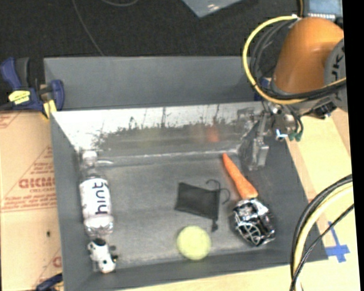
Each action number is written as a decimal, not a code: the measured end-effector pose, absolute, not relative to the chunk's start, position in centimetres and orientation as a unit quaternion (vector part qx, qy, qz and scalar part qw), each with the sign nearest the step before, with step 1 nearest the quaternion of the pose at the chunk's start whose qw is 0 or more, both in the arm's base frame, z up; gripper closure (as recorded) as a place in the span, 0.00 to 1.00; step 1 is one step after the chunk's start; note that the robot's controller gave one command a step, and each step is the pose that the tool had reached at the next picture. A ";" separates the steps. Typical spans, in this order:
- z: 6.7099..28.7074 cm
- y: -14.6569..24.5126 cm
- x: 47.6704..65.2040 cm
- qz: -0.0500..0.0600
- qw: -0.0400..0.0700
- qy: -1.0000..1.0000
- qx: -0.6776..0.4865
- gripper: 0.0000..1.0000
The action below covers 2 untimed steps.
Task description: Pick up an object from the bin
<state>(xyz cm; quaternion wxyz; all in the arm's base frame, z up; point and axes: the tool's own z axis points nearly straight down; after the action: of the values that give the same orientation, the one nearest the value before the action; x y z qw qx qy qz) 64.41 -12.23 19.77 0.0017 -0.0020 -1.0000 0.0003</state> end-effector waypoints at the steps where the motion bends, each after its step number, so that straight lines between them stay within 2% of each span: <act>1: 20.3 -12.2 64.6 0.001 -0.003 -1.000 -0.001 0.00; 2: 15.8 -11.4 63.9 0.002 -0.005 -1.000 0.025 0.00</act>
Offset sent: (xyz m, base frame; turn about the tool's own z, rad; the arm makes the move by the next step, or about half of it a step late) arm -0.0219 0.0275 -0.1277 -0.1463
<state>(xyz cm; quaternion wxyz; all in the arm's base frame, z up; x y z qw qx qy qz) 63.88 -11.35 15.77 -0.0050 0.0247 -0.9997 0.0017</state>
